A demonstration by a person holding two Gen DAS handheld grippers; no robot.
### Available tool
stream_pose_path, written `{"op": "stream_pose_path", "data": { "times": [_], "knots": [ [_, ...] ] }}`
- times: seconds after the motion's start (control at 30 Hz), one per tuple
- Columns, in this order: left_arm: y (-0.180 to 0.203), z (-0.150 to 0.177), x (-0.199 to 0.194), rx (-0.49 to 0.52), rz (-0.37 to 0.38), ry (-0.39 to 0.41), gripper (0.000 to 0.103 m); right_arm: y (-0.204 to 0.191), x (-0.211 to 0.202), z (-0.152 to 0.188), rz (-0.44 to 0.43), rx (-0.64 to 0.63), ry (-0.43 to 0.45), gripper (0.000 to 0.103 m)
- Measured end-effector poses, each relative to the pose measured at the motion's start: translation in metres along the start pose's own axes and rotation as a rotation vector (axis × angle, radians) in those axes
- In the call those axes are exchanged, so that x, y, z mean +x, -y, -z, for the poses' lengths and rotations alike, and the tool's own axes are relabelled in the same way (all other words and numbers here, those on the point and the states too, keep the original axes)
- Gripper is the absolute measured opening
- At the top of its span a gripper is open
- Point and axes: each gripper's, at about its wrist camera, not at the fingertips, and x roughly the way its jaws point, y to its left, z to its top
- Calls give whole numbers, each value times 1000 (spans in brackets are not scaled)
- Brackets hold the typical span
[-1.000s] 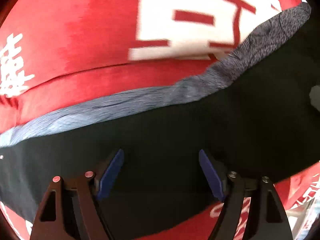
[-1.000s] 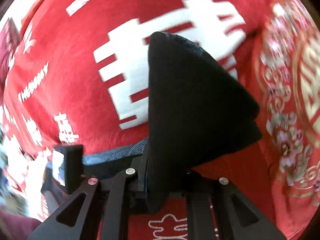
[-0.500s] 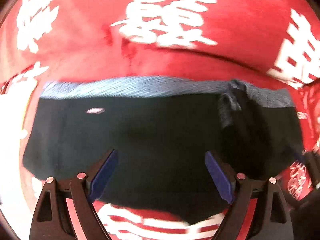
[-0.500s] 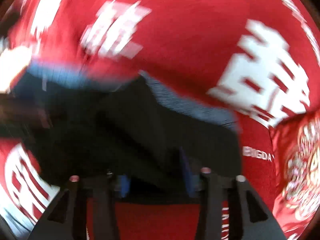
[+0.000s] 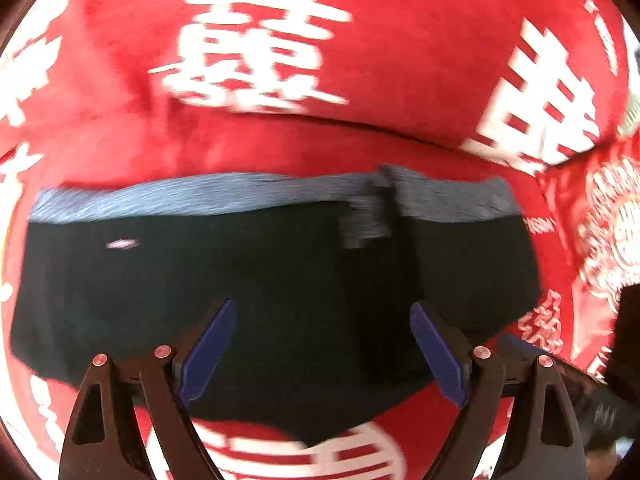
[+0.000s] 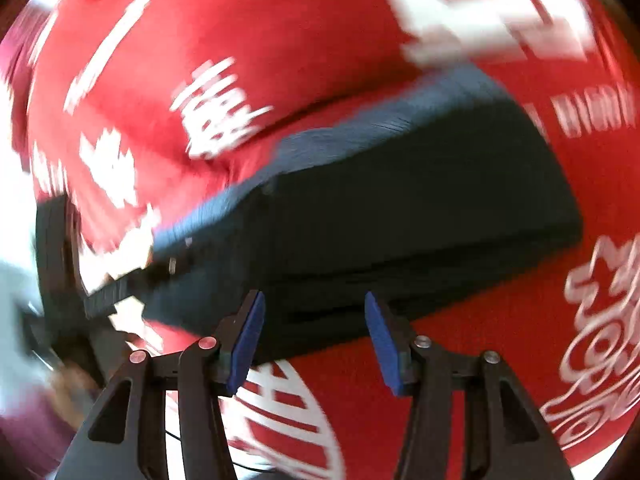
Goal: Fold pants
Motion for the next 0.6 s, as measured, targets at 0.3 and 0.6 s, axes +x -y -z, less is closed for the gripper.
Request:
{"op": "stream_pose_path", "data": {
  "times": [0.3,0.6],
  "knots": [
    [45,-15,45,18,49,-84,68,69,16,-8,-244,326,17,56],
    [48,-13,39,37,29,-66,42,88,23,-15,-325,438,17,5]
  ]
}}
